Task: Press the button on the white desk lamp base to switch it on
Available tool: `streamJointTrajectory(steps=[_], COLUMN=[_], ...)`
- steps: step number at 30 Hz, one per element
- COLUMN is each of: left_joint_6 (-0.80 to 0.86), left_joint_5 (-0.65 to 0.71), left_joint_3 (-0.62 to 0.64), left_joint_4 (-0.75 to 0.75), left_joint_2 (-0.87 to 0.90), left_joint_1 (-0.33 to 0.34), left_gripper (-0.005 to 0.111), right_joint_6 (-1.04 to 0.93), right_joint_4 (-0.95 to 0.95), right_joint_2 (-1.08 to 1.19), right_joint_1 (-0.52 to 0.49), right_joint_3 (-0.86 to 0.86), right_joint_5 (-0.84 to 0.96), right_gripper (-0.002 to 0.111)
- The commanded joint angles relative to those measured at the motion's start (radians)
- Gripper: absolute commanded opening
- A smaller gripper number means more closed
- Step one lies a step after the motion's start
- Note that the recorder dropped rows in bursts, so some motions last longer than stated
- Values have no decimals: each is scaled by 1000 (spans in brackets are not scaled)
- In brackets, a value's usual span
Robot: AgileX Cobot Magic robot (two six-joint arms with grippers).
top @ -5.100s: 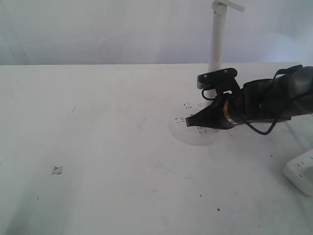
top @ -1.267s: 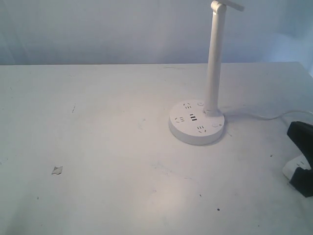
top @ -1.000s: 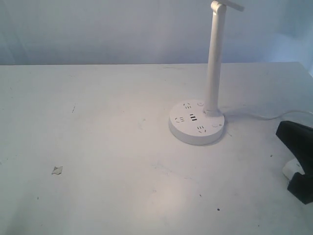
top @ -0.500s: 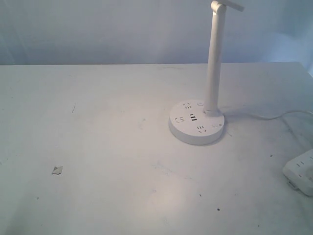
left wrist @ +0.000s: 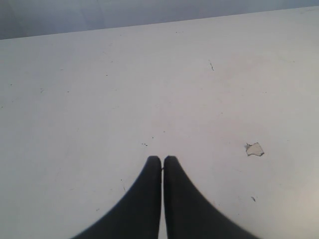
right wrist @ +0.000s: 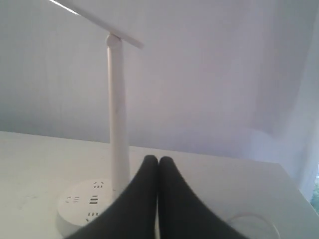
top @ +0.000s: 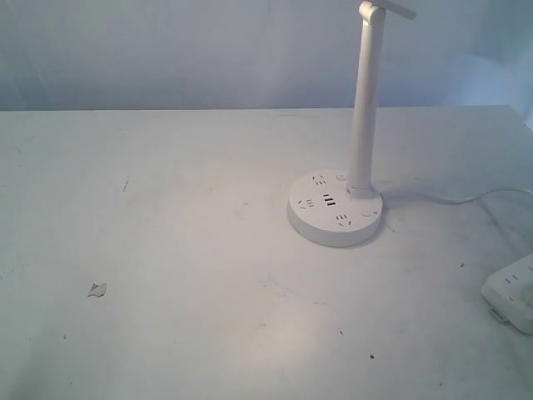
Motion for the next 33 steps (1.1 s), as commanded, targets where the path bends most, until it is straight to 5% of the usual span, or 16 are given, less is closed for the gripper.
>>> streamJointTrajectory(steps=[1,5,33], left_joint_6=[-2,-2,-2], left_joint_5=[-6,-6,-6], left_joint_3=[-3,-3,-3], left_joint_4=[-8,-8,-8], left_joint_2=[-5,-5,-5], left_joint_1=[0,0,0], left_gripper=[1,1,1], right_joint_6=[11,25,269], right_joint_4=[-19,-17,52], right_joint_2=[-12,-12,-12], right_joint_1=[52,137,137], right_joint_3=[5,5,1], right_joint_5=[144,236,286], right_gripper=[0,0,0])
